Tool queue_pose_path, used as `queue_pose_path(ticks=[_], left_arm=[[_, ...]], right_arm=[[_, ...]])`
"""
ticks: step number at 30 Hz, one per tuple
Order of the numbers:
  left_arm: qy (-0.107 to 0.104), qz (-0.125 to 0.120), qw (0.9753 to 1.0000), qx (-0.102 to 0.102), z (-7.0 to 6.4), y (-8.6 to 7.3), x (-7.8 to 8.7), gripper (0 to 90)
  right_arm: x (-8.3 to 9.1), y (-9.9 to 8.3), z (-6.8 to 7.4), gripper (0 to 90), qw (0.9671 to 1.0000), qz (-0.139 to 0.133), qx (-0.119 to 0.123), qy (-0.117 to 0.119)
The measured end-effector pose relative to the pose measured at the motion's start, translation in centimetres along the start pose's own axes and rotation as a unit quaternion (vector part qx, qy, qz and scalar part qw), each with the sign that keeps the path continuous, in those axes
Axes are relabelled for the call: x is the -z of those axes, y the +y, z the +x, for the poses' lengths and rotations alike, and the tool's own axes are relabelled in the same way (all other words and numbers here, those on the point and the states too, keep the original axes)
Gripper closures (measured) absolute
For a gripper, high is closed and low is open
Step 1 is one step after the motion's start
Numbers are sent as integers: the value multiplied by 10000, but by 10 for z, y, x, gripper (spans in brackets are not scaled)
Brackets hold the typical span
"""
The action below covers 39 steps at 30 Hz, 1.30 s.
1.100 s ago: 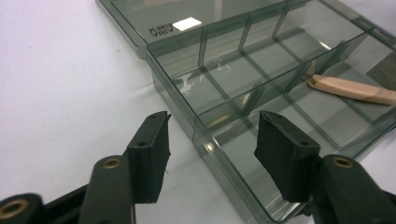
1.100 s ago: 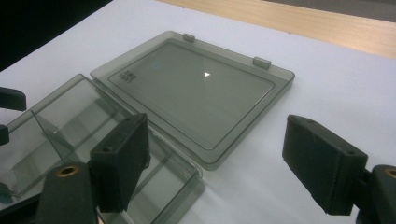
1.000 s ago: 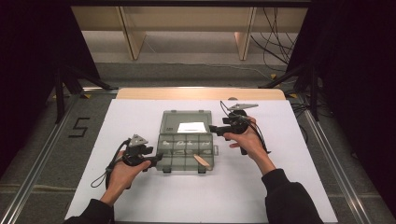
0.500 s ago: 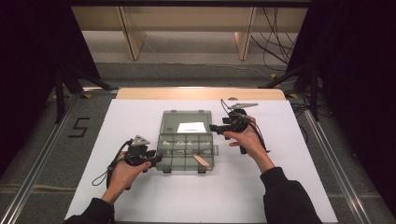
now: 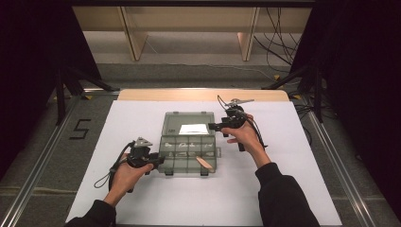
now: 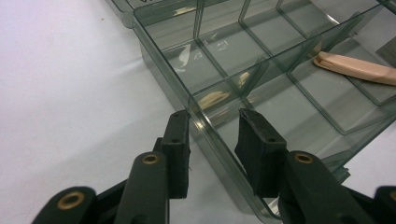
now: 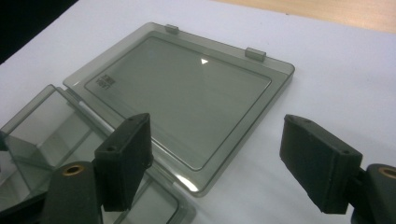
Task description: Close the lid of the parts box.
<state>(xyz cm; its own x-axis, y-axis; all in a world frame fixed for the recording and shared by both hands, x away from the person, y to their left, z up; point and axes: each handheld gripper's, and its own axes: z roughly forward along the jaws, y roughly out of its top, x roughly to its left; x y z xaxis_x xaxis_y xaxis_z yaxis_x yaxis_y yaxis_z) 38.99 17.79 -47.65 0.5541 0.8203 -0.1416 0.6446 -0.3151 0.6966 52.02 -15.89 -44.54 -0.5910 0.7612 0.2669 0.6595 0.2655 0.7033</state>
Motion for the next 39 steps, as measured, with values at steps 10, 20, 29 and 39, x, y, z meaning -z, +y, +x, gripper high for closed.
queue_pose_path(ticks=[10, 20, 29, 39], left_arm=[[-12, -114, 9998, 151, -1, 0, -2, 646], [-86, -10, 9999, 59, 2, 0, -1, 648], [-100, -15, 9999, 70, 2, 0, -2, 648], [-130, -113, 9997, 175, 0, -1, -3, 648]], right_arm=[[-21, 7, -2, 260, 9988, 482, -82, -84], [-35, 8, -2, 259, 9968, 749, -218, -158], [-44, 7, 0, 293, 9958, 829, -367, -125], [-49, 4, -2, 301, 9944, 915, -533, -37]])
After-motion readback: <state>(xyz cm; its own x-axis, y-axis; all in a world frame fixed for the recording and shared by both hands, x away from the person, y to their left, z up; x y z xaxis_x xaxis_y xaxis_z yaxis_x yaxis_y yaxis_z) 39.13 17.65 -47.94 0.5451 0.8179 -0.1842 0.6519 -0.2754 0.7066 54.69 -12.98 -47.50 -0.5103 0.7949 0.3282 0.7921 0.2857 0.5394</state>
